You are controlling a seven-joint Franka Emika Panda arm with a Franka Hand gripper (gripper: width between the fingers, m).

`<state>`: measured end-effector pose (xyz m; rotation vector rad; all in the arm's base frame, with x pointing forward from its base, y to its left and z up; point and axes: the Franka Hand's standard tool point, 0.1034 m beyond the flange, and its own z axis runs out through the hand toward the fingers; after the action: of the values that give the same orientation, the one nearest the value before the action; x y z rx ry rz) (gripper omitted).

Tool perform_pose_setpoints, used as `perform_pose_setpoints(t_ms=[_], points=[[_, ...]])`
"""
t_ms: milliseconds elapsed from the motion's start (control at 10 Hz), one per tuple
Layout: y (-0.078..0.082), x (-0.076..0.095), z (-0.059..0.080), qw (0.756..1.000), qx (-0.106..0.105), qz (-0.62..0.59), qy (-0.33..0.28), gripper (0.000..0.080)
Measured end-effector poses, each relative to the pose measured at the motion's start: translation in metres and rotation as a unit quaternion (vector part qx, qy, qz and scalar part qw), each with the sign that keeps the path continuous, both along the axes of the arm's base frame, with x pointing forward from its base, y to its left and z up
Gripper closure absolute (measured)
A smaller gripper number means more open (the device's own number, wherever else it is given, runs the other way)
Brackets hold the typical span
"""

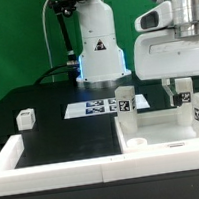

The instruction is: Assemble square table

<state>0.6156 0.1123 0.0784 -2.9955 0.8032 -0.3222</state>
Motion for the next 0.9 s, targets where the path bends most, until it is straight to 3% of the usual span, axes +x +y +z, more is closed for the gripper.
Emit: perform_pose_setpoints(t_ms=[200,900], points=[[0.0040,0.0023,0.0017,0.995,-0.027,0.097,-0.006,0.0150],[0.0080,0.0051,0.0044,0.960,-0.070,0.272,0.001,0.0150]])
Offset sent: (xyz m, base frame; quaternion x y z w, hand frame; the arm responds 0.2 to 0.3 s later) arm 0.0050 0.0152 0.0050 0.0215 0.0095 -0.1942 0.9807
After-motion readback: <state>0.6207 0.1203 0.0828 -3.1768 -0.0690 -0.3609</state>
